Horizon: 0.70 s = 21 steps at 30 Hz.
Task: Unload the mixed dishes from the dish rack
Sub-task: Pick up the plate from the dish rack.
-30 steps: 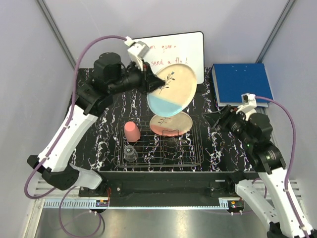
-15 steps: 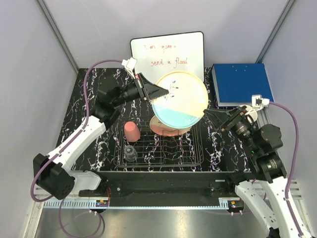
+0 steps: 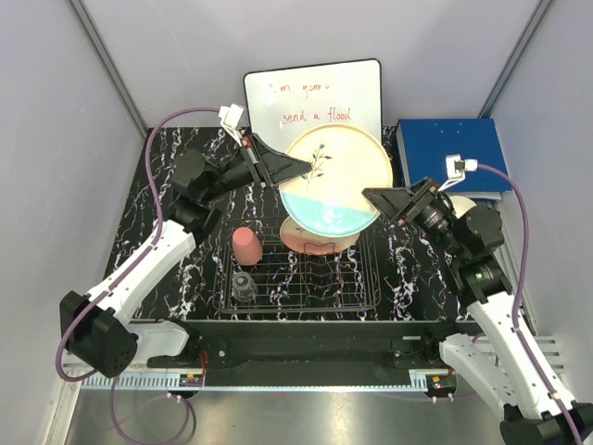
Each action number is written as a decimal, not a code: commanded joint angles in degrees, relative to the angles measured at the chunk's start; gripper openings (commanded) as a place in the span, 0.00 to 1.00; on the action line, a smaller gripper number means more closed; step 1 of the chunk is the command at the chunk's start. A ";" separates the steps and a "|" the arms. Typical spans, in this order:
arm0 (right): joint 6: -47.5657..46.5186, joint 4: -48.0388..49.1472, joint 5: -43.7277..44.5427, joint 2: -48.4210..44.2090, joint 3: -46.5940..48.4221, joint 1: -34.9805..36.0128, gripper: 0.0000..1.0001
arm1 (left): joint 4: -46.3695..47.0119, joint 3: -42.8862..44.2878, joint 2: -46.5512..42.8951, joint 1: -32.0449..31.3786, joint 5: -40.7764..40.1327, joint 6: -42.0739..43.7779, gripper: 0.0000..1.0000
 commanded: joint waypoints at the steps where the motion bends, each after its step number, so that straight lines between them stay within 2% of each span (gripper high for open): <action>1: 1.87 7.37 -4.17 4.55 2.57 0.30 0.63 | 11.10 1.82 -0.41 -1.26 1.99 -3.82 0.00; 2: 2.22 7.73 -4.62 5.86 2.75 0.30 0.56 | 11.10 1.99 -0.14 -1.26 1.99 -3.82 0.00; 3: 2.49 8.00 -5.06 6.48 2.93 0.30 0.33 | 11.28 2.17 0.38 -1.26 2.08 -3.82 0.00; 4: 2.66 8.18 -5.59 6.92 3.28 0.30 0.19 | 11.37 2.26 0.65 -1.26 2.16 -3.74 0.00; 5: 2.67 7.92 -5.68 7.54 3.46 0.30 0.08 | 11.11 2.43 0.82 -1.26 2.51 -3.30 0.00; 6: 2.49 7.48 -5.77 7.89 3.72 0.30 0.00 | 10.67 2.96 1.26 -1.26 2.69 -2.95 0.00; 7: 2.23 6.26 -5.94 7.90 3.98 0.30 0.00 | 9.97 3.40 1.35 -1.26 2.87 -2.25 0.02; 9: 1.01 4.58 -5.33 7.37 4.51 0.30 0.00 | 6.55 5.23 1.44 -1.09 3.39 0.91 0.41; 10: 0.47 1.35 -3.24 7.02 5.29 0.30 0.00 | 4.62 5.94 1.18 -0.82 3.31 2.31 0.55; 11: -0.31 -0.68 -1.74 5.80 5.82 0.30 0.00 | -0.71 6.73 0.66 -0.56 1.05 5.72 0.75; 12: -2.24 -2.79 0.28 5.18 6.44 0.22 0.00 | -3.46 7.52 -0.92 0.31 -0.89 7.50 0.82; 13: -3.13 -6.46 4.65 4.65 7.84 0.21 0.00 | -6.10 7.62 -2.15 0.93 -3.09 11.17 0.99; 16: -4.89 -13.42 11.71 3.59 10.30 0.13 0.00 | -19.52 7.71 -7.68 3.57 -15.38 16.81 0.99; 17: -5.24 -14.14 12.85 3.68 10.92 0.21 0.00 | -20.96 6.75 -9.27 4.18 -21.85 17.87 0.99; 21: -4.81 -19.05 22.67 6.57 14.35 -1.62 0.00 | -23.70 2.97 -17.96 5.94 -33.15 21.48 0.99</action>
